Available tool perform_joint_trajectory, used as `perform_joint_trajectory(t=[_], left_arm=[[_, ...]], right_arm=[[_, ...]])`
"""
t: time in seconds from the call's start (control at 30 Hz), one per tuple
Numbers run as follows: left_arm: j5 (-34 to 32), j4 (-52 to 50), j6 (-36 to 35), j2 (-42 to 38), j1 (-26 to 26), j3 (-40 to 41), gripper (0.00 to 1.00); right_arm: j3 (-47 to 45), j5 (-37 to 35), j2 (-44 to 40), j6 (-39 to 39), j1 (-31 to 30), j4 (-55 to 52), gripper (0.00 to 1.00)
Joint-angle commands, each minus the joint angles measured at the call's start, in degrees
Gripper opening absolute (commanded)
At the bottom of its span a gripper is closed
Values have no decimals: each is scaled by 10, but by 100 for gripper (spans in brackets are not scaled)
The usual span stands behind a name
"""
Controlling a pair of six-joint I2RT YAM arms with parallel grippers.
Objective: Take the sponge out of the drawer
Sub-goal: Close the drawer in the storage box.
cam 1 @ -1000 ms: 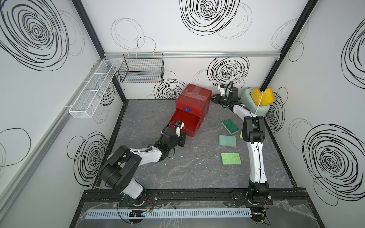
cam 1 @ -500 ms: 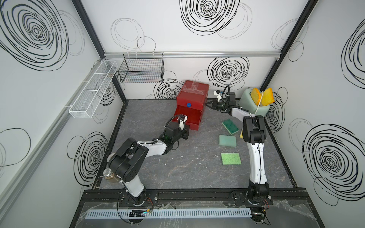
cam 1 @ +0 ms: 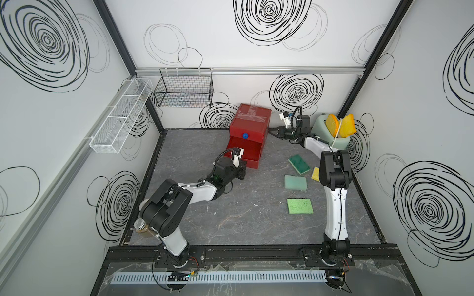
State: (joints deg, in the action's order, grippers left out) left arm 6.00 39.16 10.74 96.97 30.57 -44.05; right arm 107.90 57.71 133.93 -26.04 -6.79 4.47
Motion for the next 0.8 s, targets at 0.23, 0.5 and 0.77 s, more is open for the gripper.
perform_joint_trajectory(t=[0.23,0.5,0.77], left_arm=[[10,67,-19,58,-19,-52,0],[18,99,-23,117,-36,-119,1],[29,105,-20,193,-37,-214,2]], right_arm=[[16,-1,-46,37,-9,-47,0],[-105,-10,-132,59,-14,-27,0],[-132,-15,-148,77,-10,-40,0]])
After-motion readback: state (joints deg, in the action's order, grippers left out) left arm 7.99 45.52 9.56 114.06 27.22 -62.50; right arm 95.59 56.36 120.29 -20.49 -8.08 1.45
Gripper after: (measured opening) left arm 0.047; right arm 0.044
